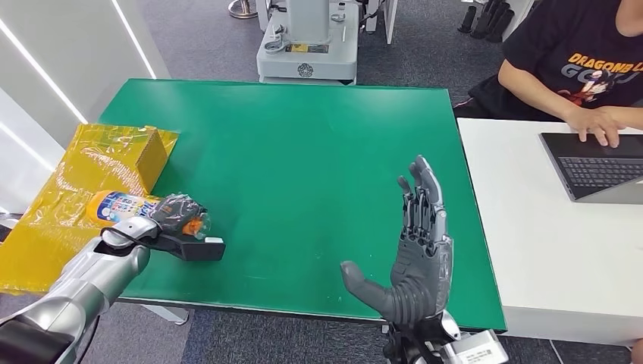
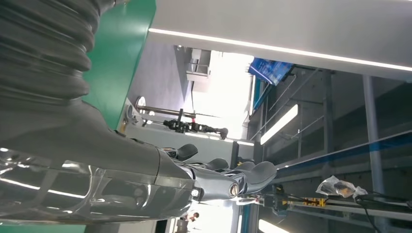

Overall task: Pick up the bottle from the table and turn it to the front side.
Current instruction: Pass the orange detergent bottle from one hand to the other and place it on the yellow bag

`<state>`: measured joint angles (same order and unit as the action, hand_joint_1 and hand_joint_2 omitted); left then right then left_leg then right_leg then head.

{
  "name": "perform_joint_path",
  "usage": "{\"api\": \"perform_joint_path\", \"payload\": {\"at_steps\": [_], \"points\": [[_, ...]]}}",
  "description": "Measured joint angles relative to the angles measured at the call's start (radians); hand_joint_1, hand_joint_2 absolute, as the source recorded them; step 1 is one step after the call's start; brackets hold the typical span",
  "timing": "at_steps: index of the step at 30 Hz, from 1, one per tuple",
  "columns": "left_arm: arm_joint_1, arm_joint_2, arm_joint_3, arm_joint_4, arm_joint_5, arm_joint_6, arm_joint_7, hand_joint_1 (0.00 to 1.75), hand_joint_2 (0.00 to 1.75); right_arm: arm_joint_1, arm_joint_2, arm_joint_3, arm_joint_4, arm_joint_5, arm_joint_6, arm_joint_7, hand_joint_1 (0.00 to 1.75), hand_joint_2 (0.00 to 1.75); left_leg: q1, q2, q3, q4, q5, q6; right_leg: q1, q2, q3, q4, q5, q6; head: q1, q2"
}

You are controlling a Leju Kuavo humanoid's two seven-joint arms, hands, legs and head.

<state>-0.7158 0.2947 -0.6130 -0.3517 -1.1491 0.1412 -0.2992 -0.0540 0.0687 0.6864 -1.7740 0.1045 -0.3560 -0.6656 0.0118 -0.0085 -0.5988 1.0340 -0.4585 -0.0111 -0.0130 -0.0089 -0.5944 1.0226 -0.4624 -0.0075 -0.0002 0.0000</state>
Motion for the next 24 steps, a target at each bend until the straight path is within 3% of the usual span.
{"api": "perform_joint_path", "payload": {"at_steps": [4, 16, 24], "points": [[-0.003, -0.004, 0.006, 0.0, -0.009, -0.027, 0.02, 0.04, 1.75, -0.009, 0.0, 0.0, 0.012, -0.007, -0.006, -0.006, 0.0, 1.75, 0.0, 0.001, 0.0, 0.0, 0.0, 0.0, 0.0, 0.001, 0.0, 0.0, 0.0, 0.0, 0.0, 0.0], [-0.008, -0.012, 0.022, 0.0, -0.019, -0.034, 0.092, 0.0, 1.75, -0.023, 0.0, 0.003, 0.034, -0.022, -0.016, -0.009, 0.0, 1.75, 0.0, 0.006, 0.003, -0.001, 0.0, -0.001, 0.0, 0.006, 0.001, 0.001, 0.0, -0.001, 0.0, 0.0], [0.015, -0.005, 0.05, 0.0, -0.004, 0.03, 0.091, 0.0, 1.75, -0.027, 0.0, 0.003, 0.043, -0.028, -0.007, -0.019, 0.0, 1.75, 0.0, 0.006, 0.004, -0.003, 0.0, -0.001, 0.0, 0.006, 0.0, 0.001, 0.0, -0.001, 0.0, 0.0]]}}
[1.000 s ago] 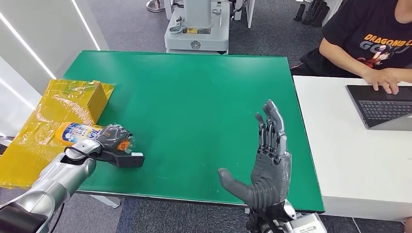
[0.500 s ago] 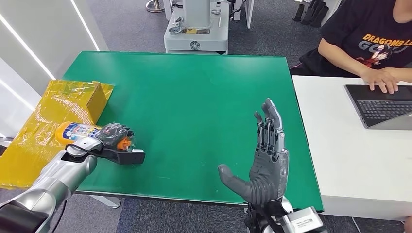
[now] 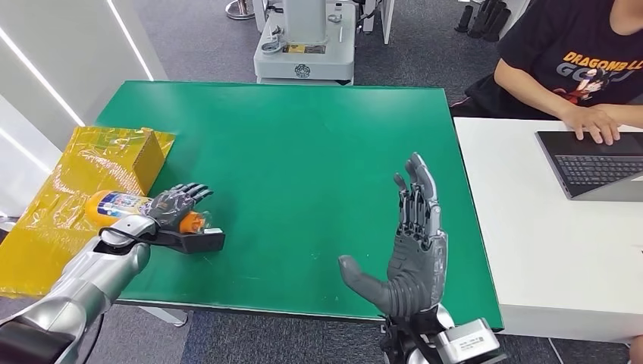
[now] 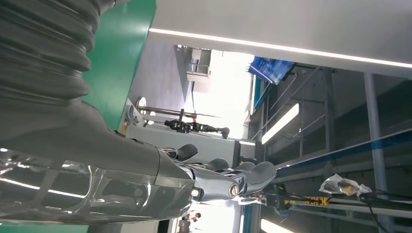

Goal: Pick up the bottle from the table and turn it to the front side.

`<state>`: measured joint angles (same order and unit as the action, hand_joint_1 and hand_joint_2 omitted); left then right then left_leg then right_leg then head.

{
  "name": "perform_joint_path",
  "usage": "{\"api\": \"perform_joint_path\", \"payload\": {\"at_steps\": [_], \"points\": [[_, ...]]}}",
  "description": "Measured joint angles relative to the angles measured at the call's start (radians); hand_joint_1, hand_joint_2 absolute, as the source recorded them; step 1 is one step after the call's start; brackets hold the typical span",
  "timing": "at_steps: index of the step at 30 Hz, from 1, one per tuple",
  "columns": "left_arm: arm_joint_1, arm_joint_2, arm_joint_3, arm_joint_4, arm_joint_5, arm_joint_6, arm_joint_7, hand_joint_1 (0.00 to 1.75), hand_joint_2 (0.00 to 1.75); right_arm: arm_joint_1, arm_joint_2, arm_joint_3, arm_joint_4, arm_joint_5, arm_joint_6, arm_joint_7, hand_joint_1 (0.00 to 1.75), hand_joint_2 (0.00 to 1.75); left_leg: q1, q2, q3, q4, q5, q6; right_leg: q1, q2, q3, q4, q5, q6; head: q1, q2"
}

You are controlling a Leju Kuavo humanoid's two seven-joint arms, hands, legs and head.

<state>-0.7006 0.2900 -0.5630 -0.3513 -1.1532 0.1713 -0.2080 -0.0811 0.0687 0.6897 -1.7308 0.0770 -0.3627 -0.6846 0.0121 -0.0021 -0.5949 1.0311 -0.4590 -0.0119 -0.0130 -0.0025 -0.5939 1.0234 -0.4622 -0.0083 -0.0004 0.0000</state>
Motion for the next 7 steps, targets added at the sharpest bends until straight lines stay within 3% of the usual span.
{"api": "perform_joint_path", "payload": {"at_steps": [7], "points": [[0.048, -0.002, 0.057, 0.0, 0.036, 0.099, -0.023, 0.0, 1.75, -0.005, 0.0, 0.0, 0.0, 0.01, -0.006, -0.002, 0.0, 1.75, 0.0, 0.001, 0.001, 0.0, 0.0, 0.0, 0.0, 0.001, 0.0, 0.0, 0.0, 0.0, 0.0, 0.0]]}}
